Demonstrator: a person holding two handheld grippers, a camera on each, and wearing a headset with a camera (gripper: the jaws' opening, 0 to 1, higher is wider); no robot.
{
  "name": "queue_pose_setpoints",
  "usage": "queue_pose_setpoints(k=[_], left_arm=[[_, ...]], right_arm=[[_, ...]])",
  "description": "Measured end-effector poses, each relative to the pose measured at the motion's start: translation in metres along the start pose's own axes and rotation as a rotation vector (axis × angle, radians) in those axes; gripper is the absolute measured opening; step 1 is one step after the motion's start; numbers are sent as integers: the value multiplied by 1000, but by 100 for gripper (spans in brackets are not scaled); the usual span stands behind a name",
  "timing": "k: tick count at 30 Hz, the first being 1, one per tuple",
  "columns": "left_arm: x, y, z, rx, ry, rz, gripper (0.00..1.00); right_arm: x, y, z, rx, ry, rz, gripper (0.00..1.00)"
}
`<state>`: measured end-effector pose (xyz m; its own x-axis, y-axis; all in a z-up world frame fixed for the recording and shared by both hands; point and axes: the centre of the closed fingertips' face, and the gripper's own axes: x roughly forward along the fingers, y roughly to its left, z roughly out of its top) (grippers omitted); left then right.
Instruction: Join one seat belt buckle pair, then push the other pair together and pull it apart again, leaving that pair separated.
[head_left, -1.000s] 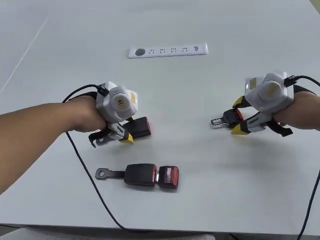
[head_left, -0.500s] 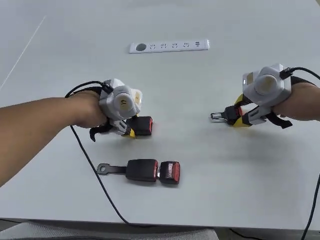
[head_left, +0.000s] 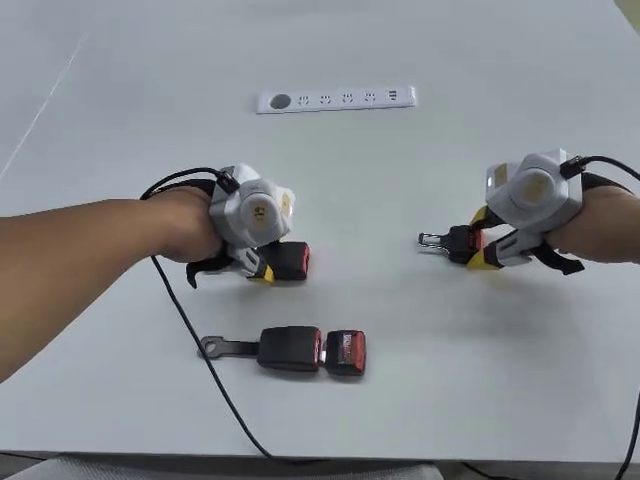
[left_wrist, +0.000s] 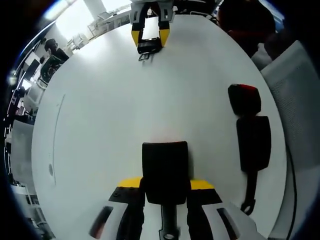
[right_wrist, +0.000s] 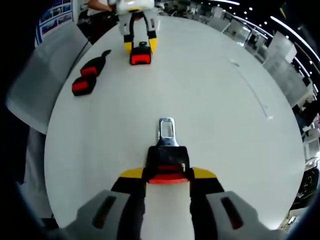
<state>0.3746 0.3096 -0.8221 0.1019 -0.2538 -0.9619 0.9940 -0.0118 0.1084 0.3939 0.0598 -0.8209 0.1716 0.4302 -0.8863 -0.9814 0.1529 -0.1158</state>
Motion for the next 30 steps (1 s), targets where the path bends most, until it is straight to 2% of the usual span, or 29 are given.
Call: queue_pose_setpoints(k=[2,9,14,16,19,26,30], left_arm=[[0,0,0,-9,-5,-2,33],[0,1,0,-47,-20,-5,33],[1,1,0,-54,-25,-12,33],[1,1,0,-53,-31,-14,33],[1,0,0,-50,-37,-14,33],[2,0,0,-57,-32,-21,33],[2,0,0,-58,-33,-19,33]], right_arm=[[0,0,0,8,-3,3,33],[0,2,0,-36,-4,12,34],[1,2,3,-47,17,16,34],[2,1,5,-7,15,8,33],[4,1,7,-6,9,11,33],[12,7,24,-9,-1,23,33],[19,16,38,-47,8,35,33]])
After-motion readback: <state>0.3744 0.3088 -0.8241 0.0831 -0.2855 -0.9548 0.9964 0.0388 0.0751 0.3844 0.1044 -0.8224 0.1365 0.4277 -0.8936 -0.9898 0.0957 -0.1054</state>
